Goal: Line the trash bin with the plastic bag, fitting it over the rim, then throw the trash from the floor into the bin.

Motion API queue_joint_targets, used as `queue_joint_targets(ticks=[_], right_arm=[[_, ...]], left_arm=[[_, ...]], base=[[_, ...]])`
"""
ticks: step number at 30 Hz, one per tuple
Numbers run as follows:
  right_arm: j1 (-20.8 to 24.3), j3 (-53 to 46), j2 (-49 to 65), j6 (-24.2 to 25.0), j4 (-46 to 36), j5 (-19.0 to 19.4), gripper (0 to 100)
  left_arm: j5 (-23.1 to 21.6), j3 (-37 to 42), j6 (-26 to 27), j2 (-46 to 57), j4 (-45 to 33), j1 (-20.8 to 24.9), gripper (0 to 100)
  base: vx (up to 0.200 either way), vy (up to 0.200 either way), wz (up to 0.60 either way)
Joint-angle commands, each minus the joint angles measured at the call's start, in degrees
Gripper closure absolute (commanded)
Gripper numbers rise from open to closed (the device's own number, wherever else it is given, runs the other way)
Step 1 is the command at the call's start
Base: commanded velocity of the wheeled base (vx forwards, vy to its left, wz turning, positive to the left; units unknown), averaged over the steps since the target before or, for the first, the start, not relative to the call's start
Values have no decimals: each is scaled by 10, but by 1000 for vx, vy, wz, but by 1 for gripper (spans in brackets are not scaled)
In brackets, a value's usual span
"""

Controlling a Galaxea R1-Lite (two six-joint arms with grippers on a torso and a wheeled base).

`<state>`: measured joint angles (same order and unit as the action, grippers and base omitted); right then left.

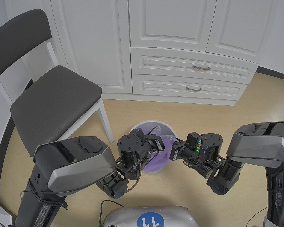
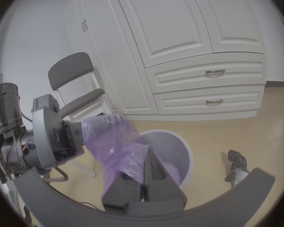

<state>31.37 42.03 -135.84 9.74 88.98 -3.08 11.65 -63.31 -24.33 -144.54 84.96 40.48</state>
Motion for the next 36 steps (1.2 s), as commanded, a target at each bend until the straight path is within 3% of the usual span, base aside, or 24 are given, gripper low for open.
queue_joint_targets(ticks=[1,12,20,27,36], right_arm=[[-12,42,-49,31,10,8,100],[-46,108,-105,67,10,11,100],[-69,149,-132,94,10,10,100],[-93,164,-126,102,10,9,100],[-152,137,-111,-19,10,11,100]], left_arm=[[0,-53,-5,-42,-29,-6,100],[2,-154,-40,-77,-112,-48,100],[2,-191,-89,-79,-175,-80,100],[4,-189,-92,-69,-178,-92,100],[-14,-109,-63,-9,-178,-105,100]], base=[[0,0,0],[0,0,0],[0,0,0],[0,0,0],[0,0,0]])
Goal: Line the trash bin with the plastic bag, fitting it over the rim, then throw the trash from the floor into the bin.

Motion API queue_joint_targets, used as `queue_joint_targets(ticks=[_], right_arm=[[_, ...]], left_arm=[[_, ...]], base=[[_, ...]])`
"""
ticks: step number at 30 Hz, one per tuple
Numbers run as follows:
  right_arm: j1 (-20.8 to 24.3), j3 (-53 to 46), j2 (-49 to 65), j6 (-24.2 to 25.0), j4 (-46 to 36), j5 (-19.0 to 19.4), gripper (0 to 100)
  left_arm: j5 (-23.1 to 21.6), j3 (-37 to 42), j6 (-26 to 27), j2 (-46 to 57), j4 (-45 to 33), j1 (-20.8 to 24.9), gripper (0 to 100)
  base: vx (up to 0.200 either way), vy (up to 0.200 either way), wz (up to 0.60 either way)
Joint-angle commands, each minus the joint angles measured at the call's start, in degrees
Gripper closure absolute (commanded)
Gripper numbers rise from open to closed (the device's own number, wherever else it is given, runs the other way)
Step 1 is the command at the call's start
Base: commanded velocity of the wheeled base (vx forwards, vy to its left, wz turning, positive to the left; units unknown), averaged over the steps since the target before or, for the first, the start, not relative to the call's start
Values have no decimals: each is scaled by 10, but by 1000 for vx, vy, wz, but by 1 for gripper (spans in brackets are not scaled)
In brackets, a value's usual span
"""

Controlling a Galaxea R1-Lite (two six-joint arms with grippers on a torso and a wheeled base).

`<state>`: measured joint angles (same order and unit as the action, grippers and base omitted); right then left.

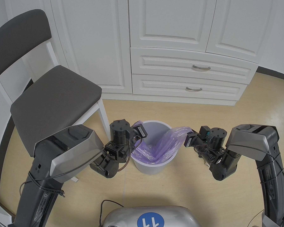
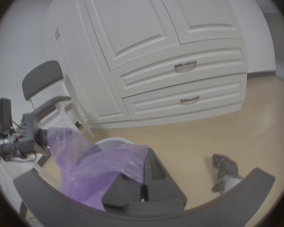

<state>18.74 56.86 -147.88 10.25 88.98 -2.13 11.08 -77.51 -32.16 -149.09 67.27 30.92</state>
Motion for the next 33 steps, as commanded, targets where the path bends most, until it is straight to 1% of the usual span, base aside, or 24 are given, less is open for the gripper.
queue_joint_targets(ticks=[1,4,7,11,12,13,15,18,22,28,30,31,33], right_arm=[[-34,-14,9,-45,10,1,100],[-50,-16,9,-74,10,0,100],[-68,-23,9,-103,10,1,100],[-92,-26,2,-148,10,1,100],[-92,-26,2,-148,10,1,100],[-99,-25,-6,-161,10,2,100],[-104,-18,-15,-163,10,5,100],[-107,-18,-20,-163,10,14,100],[-111,-25,-19,-171,10,15,100],[-135,-68,-7,-232,-7,19,100],[-136,-79,-2,-234,-12,24,100],[-137,-101,9,-239,-18,37,100],[-139,-123,21,-250,-21,51,100]], left_arm=[[-16,46,49,42,-2,-18,100],[-19,62,116,40,6,-38,100],[-19,75,168,41,2,-59,100],[-19,92,220,42,-5,-80,100],[-19,92,220,42,-5,-80,100],[-19,97,242,38,-8,-89,100],[-19,99,252,34,-17,-95,100],[-19,93,253,20,-21,-98,100],[-19,88,254,8,-21,-104,100],[-19,96,256,13,-25,-114,100],[-19,99,257,15,-29,-116,100],[-20,107,264,21,-39,-118,100],[-24,122,277,33,-41,-119,100]], base=[[0,0,0],[0,0,0],[0,0,0],[0,0,0],[0,0,0],[0,0,0],[0,0,0],[0,0,0],[0,0,0],[0,0,0],[0,0,0],[0,0,0],[0,0,0]])
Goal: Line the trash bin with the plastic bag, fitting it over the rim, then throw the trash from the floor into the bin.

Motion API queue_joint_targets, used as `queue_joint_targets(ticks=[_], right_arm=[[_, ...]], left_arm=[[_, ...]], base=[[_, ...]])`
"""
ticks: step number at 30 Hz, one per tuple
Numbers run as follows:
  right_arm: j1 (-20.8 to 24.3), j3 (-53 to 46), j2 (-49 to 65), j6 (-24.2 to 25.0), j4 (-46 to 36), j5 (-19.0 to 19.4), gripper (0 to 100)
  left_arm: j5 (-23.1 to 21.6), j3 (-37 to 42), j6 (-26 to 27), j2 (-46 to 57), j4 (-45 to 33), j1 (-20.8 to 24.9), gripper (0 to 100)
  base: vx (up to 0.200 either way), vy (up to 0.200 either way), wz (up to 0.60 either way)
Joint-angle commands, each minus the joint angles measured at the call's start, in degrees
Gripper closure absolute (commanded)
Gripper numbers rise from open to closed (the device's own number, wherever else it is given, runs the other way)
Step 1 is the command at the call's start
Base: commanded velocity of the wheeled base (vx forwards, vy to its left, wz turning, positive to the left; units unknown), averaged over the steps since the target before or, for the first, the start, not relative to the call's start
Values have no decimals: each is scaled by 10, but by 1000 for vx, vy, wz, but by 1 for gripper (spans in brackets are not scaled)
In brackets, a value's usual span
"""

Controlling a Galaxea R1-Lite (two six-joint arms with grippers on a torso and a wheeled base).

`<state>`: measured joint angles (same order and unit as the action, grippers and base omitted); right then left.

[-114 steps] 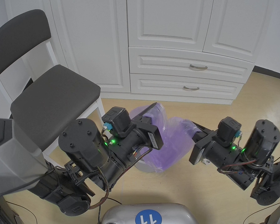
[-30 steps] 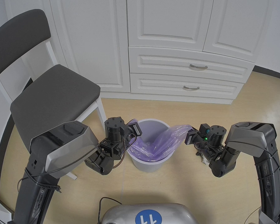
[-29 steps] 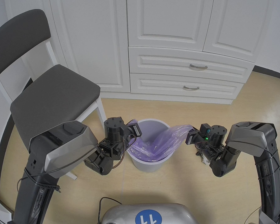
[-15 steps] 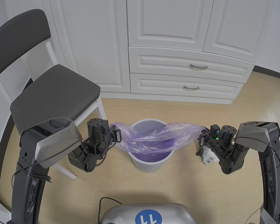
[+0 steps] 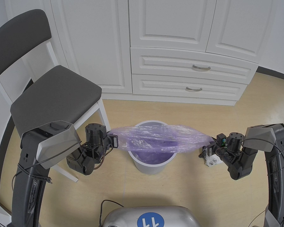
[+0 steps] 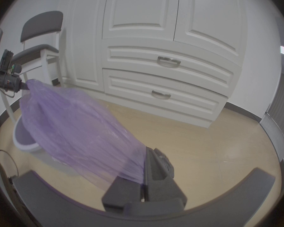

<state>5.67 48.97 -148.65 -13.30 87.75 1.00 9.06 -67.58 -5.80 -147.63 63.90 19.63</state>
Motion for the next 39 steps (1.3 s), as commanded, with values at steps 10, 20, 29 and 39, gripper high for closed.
queue_joint_targets(ticks=[10,20,29,39], right_arm=[[-8,-120,57,-74,-9,45,100],[-9,-170,86,-108,-10,55,100],[-18,-218,126,-139,-10,88,100],[-27,-237,180,-139,-73,103,100]], left_arm=[[-107,148,50,98,-23,-7,100],[-144,197,89,154,-108,-15,100],[-184,211,105,204,-182,-34,100],[-185,218,127,208,-187,-42,100]], base=[[0,0,0],[0,0,0],[0,0,0],[0,0,0]])
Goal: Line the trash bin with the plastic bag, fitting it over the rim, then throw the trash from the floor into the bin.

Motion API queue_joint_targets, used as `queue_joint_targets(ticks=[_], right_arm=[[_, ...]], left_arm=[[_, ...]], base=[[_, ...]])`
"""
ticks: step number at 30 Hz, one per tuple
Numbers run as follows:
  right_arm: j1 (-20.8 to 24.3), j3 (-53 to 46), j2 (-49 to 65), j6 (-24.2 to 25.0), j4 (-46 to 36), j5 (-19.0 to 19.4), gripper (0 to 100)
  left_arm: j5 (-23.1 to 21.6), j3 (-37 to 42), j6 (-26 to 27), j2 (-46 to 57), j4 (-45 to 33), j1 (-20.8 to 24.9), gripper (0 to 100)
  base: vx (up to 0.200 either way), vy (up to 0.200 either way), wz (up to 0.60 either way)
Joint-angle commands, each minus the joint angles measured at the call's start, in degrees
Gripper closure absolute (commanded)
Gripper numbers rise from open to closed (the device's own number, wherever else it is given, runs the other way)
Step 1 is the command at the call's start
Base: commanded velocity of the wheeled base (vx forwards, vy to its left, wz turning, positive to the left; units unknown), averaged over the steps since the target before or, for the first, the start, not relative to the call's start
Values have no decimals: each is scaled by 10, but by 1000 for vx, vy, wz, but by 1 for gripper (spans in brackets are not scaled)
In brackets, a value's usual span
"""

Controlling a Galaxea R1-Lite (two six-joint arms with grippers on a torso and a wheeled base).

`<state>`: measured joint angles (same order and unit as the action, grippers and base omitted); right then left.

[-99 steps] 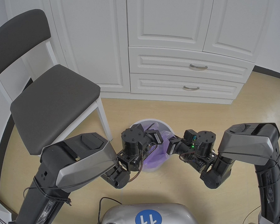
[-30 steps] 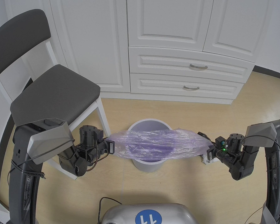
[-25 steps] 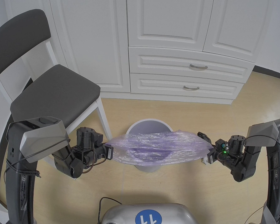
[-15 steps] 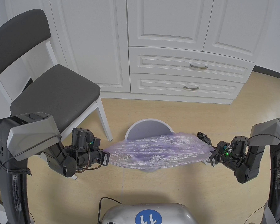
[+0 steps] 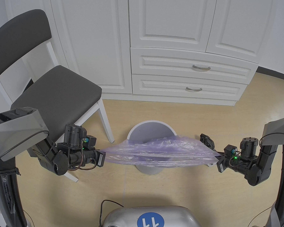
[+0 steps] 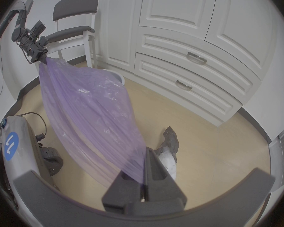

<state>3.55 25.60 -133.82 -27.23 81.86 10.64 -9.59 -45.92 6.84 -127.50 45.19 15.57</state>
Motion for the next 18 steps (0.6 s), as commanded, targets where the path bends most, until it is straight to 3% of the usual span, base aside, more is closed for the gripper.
queue_joint_targets(ticks=[1,12,18], right_arm=[[-6,-3,33,0,-21,8,100],[15,25,-34,0,-26,3,100],[18,69,-80,3,-29,-11,100]], left_arm=[[1,1,1,4,-1,0,100],[10,-22,-6,-91,31,39,100],[54,-56,-23,-158,90,54,100]], base=[[0,0,0],[0,0,0],[0,0,0]])
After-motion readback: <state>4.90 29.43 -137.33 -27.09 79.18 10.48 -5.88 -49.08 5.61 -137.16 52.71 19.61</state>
